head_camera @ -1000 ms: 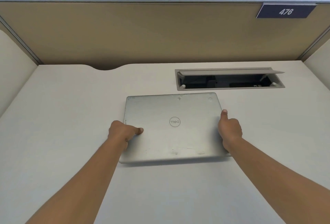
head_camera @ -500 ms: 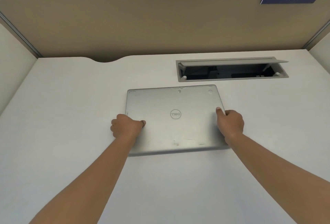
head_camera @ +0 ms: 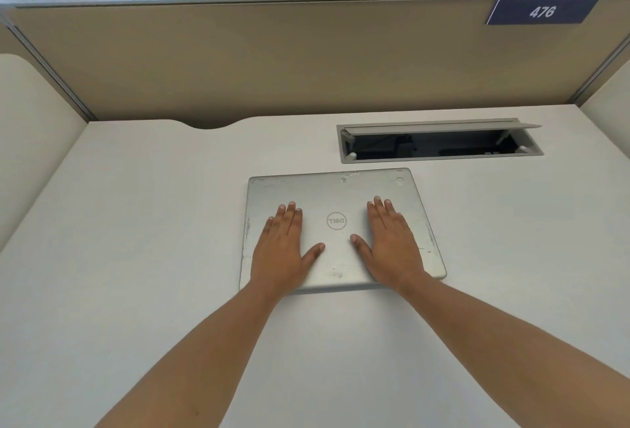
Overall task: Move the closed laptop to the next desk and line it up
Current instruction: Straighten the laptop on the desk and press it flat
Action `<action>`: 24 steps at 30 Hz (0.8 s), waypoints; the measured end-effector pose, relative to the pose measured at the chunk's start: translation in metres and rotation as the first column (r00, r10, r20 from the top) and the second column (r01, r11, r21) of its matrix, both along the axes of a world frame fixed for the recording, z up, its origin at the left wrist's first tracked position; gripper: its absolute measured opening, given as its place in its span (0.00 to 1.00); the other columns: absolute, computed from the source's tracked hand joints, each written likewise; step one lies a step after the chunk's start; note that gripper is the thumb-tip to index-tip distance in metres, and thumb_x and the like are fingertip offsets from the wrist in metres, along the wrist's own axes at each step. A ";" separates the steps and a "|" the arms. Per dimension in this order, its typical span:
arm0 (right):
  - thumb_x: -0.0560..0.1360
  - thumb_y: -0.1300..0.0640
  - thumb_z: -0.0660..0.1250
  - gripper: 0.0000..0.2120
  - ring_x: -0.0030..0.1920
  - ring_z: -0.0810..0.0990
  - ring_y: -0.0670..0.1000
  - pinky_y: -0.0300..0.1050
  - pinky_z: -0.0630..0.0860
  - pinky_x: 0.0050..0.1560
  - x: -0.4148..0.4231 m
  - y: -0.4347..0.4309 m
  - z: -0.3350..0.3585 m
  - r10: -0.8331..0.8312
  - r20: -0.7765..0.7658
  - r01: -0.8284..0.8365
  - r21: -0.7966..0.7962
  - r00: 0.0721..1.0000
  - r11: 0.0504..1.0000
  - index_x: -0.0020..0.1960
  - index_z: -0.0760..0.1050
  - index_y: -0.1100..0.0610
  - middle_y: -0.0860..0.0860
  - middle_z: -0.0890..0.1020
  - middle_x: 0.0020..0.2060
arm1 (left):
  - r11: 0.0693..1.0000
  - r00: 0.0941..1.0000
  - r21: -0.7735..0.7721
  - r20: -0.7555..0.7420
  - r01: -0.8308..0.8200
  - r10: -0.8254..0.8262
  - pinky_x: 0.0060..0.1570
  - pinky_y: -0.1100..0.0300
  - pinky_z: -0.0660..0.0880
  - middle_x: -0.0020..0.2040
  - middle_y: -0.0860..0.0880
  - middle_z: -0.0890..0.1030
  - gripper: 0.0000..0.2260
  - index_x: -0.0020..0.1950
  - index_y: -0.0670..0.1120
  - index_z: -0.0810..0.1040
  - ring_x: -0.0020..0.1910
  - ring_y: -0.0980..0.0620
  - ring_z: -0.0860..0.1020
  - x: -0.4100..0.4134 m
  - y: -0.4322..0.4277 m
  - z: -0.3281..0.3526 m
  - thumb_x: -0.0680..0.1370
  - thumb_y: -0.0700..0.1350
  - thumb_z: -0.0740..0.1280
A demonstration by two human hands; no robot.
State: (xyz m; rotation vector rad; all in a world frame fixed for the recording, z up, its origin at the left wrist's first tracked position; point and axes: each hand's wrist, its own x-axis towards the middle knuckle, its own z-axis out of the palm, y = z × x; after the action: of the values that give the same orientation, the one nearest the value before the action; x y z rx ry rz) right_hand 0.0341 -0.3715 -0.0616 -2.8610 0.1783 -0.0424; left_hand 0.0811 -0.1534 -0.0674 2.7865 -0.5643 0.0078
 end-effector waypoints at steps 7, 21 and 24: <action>0.78 0.36 0.46 0.37 0.79 0.45 0.50 0.48 0.44 0.77 0.001 -0.001 -0.004 -0.006 -0.060 0.006 -0.007 0.998 1.000 0.79 0.48 0.56 0.52 0.51 0.80 | 0.998 0.998 -0.024 -0.030 -0.062 0.062 0.78 0.54 0.47 0.82 0.47 0.55 0.39 0.80 0.44 0.53 0.80 0.49 0.50 -0.004 -0.004 -0.011 0.77 0.67 0.48; 0.77 0.40 0.56 0.34 0.79 0.50 0.51 0.50 0.49 0.77 0.001 0.001 0.006 -0.072 -0.029 0.075 0.162 0.997 0.984 0.78 0.54 0.55 0.51 0.57 0.79 | 0.996 0.995 0.000 -0.050 -0.087 0.087 0.78 0.55 0.46 0.82 0.47 0.51 0.37 0.80 0.44 0.53 0.80 0.51 0.48 -0.002 -0.005 -0.004 0.78 0.66 0.48; 0.76 0.45 0.62 0.31 0.75 0.61 0.53 0.50 0.57 0.74 -0.004 0.003 0.020 -0.139 0.032 0.130 0.199 0.990 0.971 0.75 0.61 0.57 0.52 0.66 0.74 | 0.995 0.995 -0.017 -0.016 -0.097 0.097 0.78 0.55 0.44 0.82 0.48 0.47 0.36 0.81 0.44 0.49 0.81 0.51 0.45 0.003 -0.004 0.010 0.79 0.65 0.48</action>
State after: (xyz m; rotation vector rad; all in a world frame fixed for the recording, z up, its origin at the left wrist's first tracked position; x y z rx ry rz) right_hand 0.0305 -0.3681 -0.0416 -2.6448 0.3470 -0.1104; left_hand 0.0840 -0.1579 -0.0569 2.7917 -0.4223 0.0124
